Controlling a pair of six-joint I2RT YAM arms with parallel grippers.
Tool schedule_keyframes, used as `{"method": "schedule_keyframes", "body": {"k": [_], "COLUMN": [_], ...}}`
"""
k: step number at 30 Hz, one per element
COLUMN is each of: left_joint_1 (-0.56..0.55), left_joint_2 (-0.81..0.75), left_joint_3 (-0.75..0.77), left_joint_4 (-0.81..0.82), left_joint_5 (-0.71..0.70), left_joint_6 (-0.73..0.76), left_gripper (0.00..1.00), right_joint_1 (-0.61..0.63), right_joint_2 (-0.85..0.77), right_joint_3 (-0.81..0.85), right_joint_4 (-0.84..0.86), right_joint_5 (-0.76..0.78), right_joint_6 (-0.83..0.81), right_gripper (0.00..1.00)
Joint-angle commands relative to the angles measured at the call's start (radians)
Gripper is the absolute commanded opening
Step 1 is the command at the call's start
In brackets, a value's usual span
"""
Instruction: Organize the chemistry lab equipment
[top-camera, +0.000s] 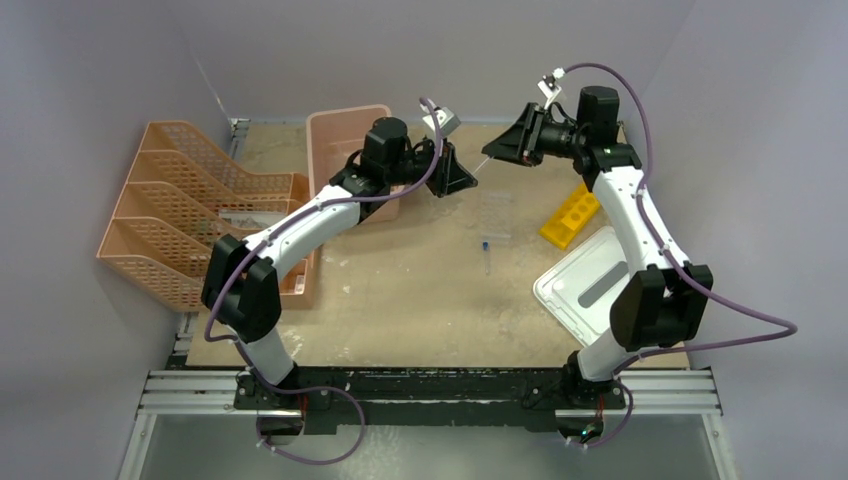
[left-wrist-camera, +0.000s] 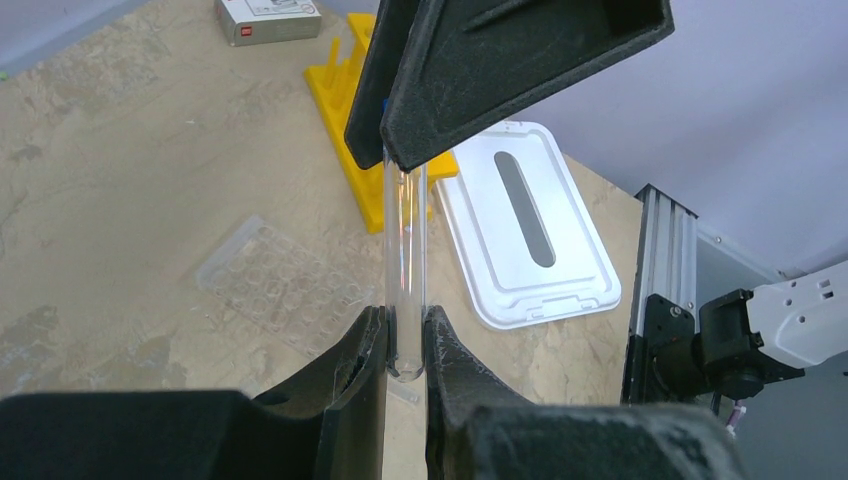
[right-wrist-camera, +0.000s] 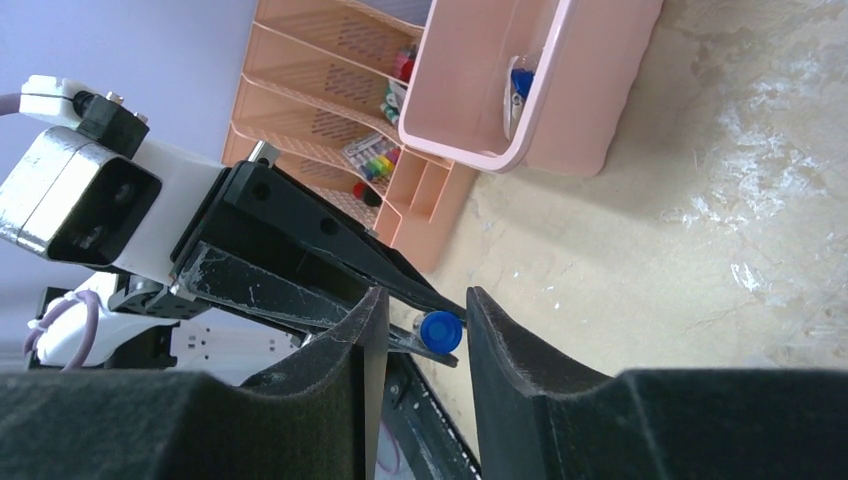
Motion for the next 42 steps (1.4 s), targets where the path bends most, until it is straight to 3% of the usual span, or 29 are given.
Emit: {"method": "schedule_keyframes", "body": {"k": [1,4,8,17,19,22,26,31,35,39,42], "left_joint_1": [0.006,0.007,0.012,0.013,0.013,0.015,0.015,0.015,0.015,0.015,0.016], "left_joint_2": [-0.046,-0.044,-0.044,-0.038,-0.039,-0.059,-0.099,-0.115,-0.109,-0.107,-0.130], "left_joint_3": [0.053,0.056,0.068,0.101,0.110,0.094,0.029,-0.018,-0.040,-0.035,-0.033], "left_joint_4": [0.011,0.001,-0.014,-0.064,-0.108,-0.132,-0.122,-0.132,-0.129,-0.143,-0.159], "left_joint_5": [0.025,0.019,0.007,-0.012,-0.063,-0.188,-0.369,-0.525,-0.558,-0.626,-0.812], "left_joint_6": [0.031,0.038,0.045,0.073,0.073,0.074,0.077,0.032,-0.018,-0.046,-0.094], "left_gripper": [0.00,0.00,0.00,0.00,0.24,0.56,0.73,0.74,0.70,0.68,0.67], "right_joint_1": [-0.002,-0.002,-0.002,-0.002,-0.002,-0.002,-0.001,0.051,0.155,0.221,0.252], "right_joint_2": [-0.008,-0.004,-0.006,0.001,0.000,-0.006,-0.016,-0.028,0.016,0.095,0.140], "right_joint_3": [0.039,0.035,0.036,0.066,0.080,0.102,0.111,0.038,-0.009,-0.012,-0.029], "right_joint_4": [-0.001,0.025,0.049,0.002,-0.029,-0.091,-0.176,-0.155,-0.083,-0.029,0.044], "right_joint_5": [-0.052,-0.097,-0.151,-0.134,-0.092,0.072,0.420,0.836,1.065,1.151,1.164], "right_joint_6": [-0.026,-0.018,-0.036,-0.076,-0.098,-0.160,-0.303,-0.414,-0.465,-0.470,-0.483], "right_gripper": [0.34,0.27,0.25,0.09,0.08,0.08,0.08,0.08,0.07,0.06,0.06]}}
